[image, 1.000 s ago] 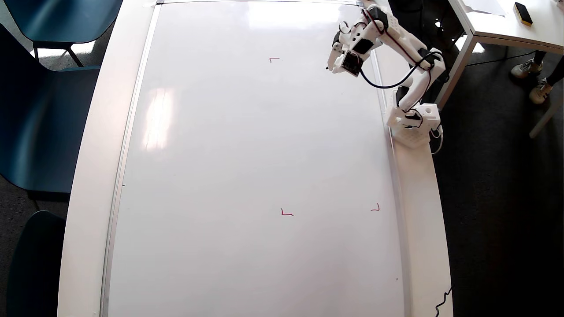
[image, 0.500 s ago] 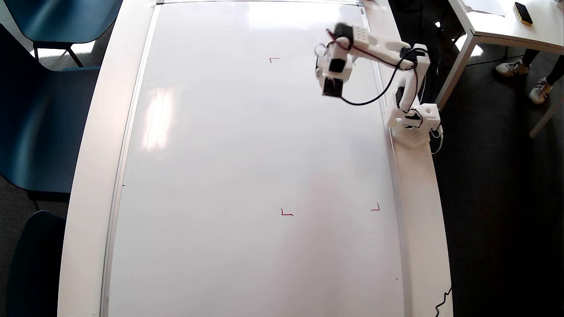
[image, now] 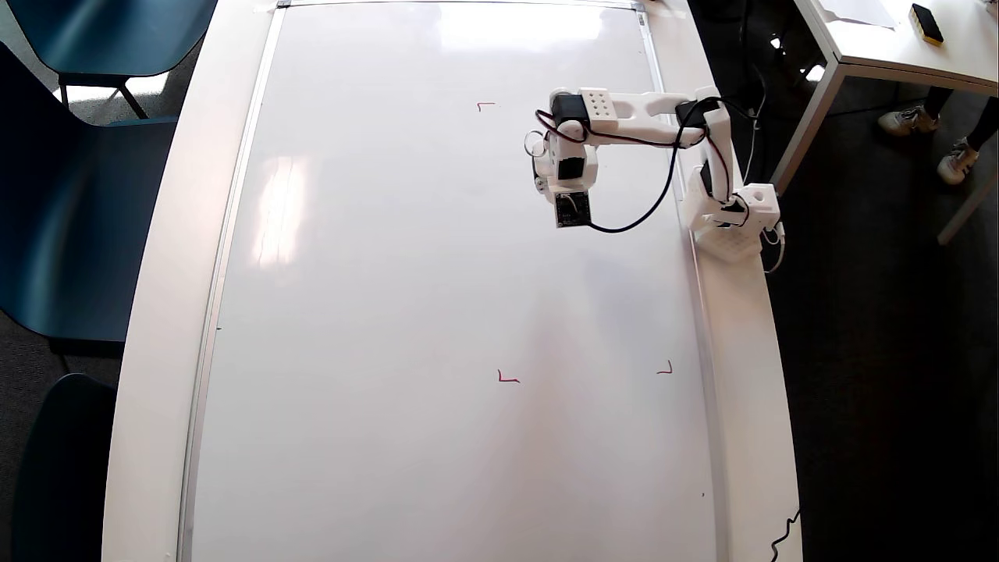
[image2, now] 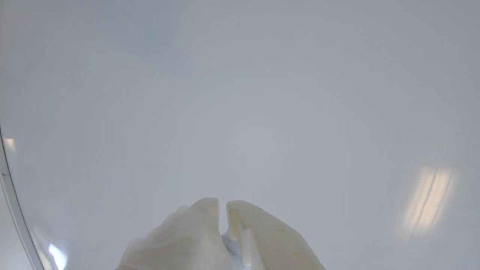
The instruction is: Draw on a whiteboard a robot head using a pen attached to the gripper
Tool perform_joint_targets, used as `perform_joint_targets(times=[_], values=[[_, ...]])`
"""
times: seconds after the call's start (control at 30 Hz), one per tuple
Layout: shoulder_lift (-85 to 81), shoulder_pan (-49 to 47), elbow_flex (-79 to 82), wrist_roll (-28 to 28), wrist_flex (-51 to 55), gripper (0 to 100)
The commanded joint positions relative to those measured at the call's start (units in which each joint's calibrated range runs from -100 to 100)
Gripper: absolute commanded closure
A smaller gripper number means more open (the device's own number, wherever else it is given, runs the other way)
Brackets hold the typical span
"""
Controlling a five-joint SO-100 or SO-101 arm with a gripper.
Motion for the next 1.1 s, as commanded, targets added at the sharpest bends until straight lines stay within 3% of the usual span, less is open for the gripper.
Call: perform_joint_targets(times=[0.0,1.07], values=[[0.8,-1.7,-2.4,-2.1,-1.5,99],[14.0,-2.2,-8.8,-3.3,-9.8,99]])
